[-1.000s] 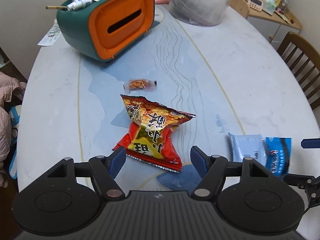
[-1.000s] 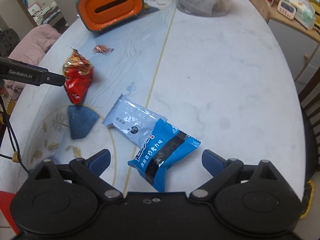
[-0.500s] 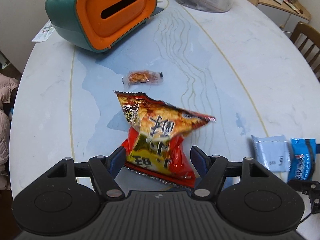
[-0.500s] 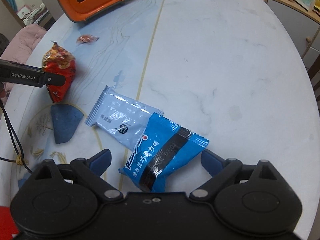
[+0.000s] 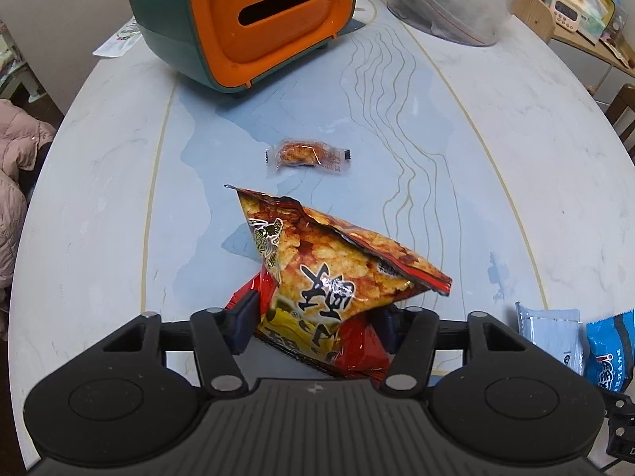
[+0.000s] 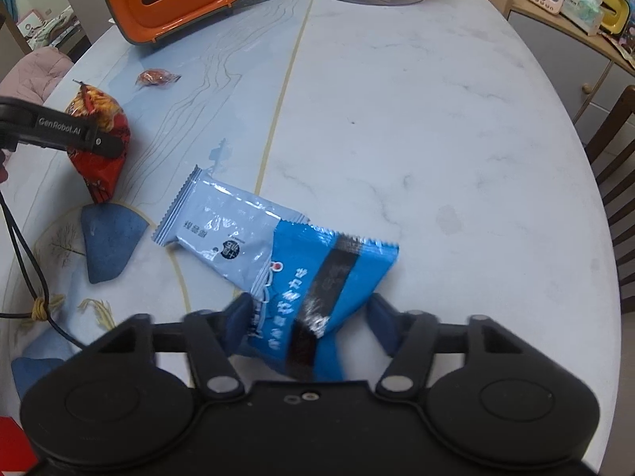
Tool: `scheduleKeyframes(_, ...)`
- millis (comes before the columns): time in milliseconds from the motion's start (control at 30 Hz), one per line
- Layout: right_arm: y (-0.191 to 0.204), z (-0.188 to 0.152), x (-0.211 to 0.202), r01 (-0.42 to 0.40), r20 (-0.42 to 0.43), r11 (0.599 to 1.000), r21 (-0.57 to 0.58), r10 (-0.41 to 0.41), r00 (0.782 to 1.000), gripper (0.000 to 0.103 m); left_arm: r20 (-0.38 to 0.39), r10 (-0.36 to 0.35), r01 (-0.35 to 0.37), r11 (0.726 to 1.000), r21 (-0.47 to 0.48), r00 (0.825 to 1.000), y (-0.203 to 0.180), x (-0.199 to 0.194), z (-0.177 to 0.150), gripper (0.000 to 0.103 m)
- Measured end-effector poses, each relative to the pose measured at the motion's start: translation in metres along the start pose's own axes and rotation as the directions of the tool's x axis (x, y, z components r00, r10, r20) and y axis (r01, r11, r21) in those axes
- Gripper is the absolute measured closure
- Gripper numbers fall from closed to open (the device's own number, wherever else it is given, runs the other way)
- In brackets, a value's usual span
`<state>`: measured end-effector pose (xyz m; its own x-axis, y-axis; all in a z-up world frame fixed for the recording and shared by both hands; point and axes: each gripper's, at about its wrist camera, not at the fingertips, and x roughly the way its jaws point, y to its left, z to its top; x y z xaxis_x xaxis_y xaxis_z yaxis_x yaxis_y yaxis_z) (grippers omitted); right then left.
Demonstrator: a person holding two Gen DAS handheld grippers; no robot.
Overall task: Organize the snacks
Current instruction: 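Grasp red-yellow chip bag with left tool while right tool grasps blue biscuit packet, then carry chip bag and blue packet over the white box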
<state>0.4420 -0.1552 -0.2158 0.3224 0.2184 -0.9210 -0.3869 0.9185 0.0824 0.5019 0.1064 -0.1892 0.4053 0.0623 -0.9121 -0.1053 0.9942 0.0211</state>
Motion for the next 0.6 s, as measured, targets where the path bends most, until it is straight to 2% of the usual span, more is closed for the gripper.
scheduleKeyframes(33, 0.000, 0.000, 0.000, 0.000, -0.001, 1.000, 0.000, 0.000, 1.000, 0.052, 0.003, 0.001, -0.001, 1.000, -0.003, 1.000, -0.001, -0.001, -0.001, 0.047)
scheduleKeyframes(100, -0.001, -0.001, -0.002, -0.003, -0.002, 1.000, 0.006, 0.003, 1.000, 0.062, 0.006, -0.001, 0.001, 1.000, -0.007, 1.000, -0.002, -0.004, -0.003, 0.048)
scheduleKeyframes(400, -0.004, -0.011, -0.024, -0.015, 0.008, 1.000, 0.017, 0.015, 1.000, 0.064, 0.002, -0.029, 0.029, 0.999, -0.026, 1.000, -0.008, -0.034, -0.018, 0.051)
scheduleKeyframes(600, -0.001, -0.015, -0.057, -0.027, 0.052, 1.000, 0.014, 0.026, 0.998, 0.064, 0.039, -0.039, 0.040, 0.999, -0.021, 0.998, -0.010, -0.069, -0.028, 0.052)
